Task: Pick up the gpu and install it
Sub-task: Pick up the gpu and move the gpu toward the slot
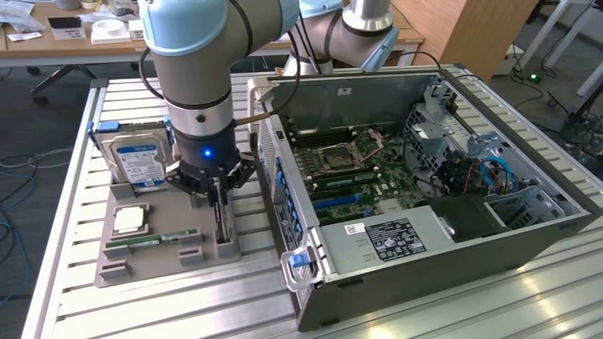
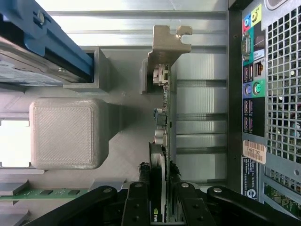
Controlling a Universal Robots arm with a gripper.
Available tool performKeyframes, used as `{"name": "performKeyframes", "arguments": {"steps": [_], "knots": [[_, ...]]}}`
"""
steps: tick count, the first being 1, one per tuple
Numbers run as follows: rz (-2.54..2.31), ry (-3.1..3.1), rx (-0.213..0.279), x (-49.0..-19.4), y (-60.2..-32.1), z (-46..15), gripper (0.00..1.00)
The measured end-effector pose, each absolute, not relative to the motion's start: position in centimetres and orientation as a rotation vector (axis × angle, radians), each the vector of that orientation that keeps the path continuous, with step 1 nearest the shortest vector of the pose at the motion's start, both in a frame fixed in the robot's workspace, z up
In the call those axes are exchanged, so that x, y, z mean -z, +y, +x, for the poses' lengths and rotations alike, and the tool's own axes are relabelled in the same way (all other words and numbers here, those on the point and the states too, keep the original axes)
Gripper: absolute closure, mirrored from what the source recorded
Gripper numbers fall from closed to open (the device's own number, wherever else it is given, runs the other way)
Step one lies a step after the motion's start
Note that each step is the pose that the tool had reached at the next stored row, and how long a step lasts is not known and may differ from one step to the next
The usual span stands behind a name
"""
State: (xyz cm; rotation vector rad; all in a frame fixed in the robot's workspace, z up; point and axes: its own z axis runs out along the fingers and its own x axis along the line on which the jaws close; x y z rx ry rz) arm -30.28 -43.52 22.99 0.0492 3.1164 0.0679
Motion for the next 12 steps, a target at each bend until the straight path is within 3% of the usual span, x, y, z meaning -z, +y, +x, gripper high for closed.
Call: {"name": "performKeyframes", "arguments": {"steps": [12], "knots": [[0.049, 3.116, -0.067, -24.3, -43.5, -30.3, 0.74]]}}
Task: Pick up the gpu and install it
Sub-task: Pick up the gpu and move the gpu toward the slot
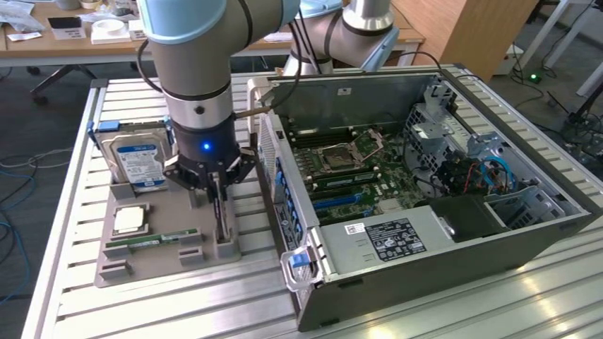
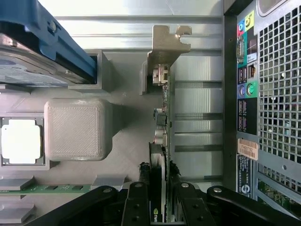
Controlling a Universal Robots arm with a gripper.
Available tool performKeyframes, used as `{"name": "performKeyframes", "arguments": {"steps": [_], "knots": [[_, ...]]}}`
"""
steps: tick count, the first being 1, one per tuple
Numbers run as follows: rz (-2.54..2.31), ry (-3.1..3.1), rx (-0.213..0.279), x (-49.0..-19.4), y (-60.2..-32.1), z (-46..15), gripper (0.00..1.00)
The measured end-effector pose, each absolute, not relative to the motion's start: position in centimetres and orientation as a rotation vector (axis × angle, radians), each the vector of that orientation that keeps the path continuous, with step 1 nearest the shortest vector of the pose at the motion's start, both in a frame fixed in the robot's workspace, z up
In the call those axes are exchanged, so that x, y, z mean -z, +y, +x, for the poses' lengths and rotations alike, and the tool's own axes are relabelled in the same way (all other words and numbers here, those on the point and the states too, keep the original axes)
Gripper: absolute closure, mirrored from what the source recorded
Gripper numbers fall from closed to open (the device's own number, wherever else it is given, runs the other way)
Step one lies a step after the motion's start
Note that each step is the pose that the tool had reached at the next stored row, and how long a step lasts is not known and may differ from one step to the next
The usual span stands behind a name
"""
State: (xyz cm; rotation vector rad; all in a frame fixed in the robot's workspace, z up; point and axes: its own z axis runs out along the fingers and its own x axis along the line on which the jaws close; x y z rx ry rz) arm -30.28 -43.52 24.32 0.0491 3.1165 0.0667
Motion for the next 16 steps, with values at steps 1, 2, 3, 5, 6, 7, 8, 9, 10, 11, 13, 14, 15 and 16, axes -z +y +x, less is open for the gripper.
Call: {"name": "performKeyframes", "arguments": {"steps": [1, 2, 3, 5, 6, 7, 8, 9, 10, 11, 13, 14, 15, 16], "knots": [[0.049, 3.116, -0.067, -24.6, -43.5, -30.3, 0.74], [0.049, 3.116, -0.067, -24.8, -43.5, -30.3, 0.74], [0.049, 3.116, -0.067, -25.0, -43.5, -30.3, 0.74], [0.049, 3.116, -0.067, -25.6, -43.5, -30.3, 0.74], [0.049, 3.116, -0.067, -25.9, -43.5, -30.3, 0.74], [0.049, 3.116, -0.067, -26.3, -43.5, -30.3, 0.74], [0.049, 3.116, -0.067, -26.6, -43.5, -30.3, 0.74], [0.049, 3.116, -0.067, -26.9, -43.5, -30.3, 0.74], [0.049, 3.116, -0.067, -27.2, -43.5, -30.3, 0.74], [0.049, 3.116, -0.067, -27.5, -43.5, -30.3, 0.74], [0.049, 3.116, -0.067, -28.2, -43.5, -30.3, 0.74], [0.049, 3.116, -0.067, -28.7, -43.5, -30.3, 0.74], [0.049, 3.116, -0.067, -29.0, -43.5, -30.3, 0.74], [0.049, 3.116, -0.067, -29.4, -43.5, -30.3, 0.74]]}}
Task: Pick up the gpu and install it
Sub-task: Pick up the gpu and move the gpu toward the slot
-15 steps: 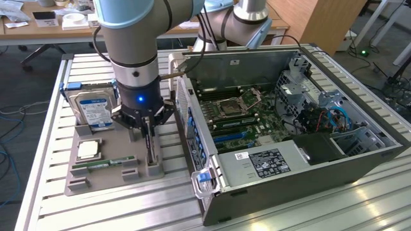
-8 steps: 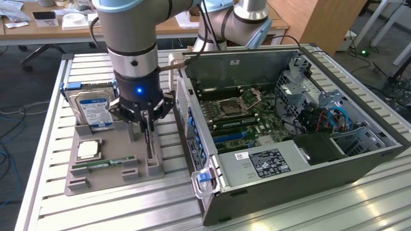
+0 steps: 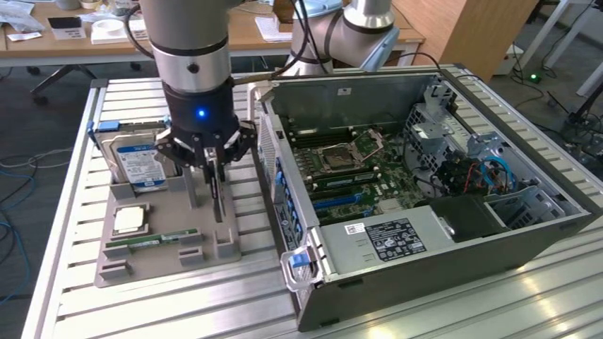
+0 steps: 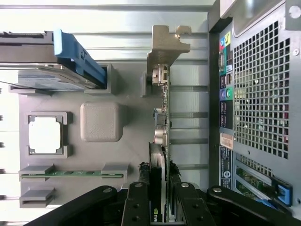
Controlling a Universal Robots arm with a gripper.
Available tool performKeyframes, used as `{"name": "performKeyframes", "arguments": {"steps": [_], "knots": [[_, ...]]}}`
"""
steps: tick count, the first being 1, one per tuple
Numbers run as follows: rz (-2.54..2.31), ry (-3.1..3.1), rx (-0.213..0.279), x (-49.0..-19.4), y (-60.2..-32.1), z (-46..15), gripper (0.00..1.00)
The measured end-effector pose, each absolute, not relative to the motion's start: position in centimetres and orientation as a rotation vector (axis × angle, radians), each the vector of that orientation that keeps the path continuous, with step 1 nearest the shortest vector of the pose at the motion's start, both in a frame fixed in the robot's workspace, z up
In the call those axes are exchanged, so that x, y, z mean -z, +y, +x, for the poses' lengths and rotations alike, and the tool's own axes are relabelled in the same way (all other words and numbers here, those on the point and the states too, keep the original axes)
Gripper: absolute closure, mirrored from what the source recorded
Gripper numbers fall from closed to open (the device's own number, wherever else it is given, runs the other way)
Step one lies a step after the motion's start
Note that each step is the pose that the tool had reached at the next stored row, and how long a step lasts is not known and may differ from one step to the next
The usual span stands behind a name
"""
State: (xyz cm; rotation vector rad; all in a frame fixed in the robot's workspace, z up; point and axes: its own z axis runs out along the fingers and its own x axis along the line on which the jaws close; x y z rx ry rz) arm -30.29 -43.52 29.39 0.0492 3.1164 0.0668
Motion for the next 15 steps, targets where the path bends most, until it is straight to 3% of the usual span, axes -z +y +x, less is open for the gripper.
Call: {"name": "performKeyframes", "arguments": {"steps": [15], "knots": [[0.049, 3.116, -0.067, -33.6, -43.5, -30.3, 0.74]]}}
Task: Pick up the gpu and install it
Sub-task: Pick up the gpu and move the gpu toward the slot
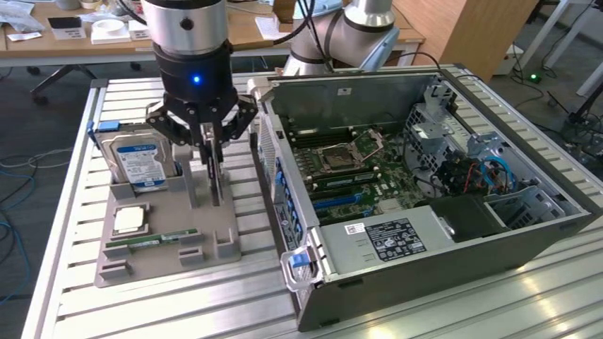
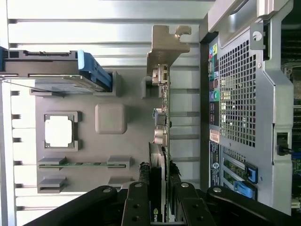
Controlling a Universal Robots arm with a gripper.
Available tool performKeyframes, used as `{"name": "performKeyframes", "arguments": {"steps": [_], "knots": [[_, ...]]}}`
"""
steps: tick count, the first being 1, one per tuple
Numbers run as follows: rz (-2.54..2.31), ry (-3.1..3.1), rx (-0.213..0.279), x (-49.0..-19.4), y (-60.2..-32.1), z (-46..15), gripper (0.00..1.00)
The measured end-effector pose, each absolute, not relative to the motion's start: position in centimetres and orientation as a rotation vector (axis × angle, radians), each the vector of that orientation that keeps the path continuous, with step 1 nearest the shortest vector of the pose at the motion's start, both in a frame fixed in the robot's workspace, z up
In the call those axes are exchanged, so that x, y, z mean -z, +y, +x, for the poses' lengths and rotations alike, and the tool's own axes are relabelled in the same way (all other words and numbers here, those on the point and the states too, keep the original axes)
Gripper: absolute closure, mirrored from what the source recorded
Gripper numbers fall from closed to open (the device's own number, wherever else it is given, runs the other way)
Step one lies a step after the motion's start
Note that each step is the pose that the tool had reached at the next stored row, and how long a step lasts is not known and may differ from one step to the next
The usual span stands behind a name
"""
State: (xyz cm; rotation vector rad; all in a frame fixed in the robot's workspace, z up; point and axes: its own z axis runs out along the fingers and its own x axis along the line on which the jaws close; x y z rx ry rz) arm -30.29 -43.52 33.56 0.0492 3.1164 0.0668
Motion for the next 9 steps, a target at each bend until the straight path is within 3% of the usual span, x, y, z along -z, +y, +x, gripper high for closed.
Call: {"name": "performKeyframes", "arguments": {"steps": [9], "knots": [[0.049, 3.116, -0.067, -36.0, -43.5, -30.3, 0.74]]}}
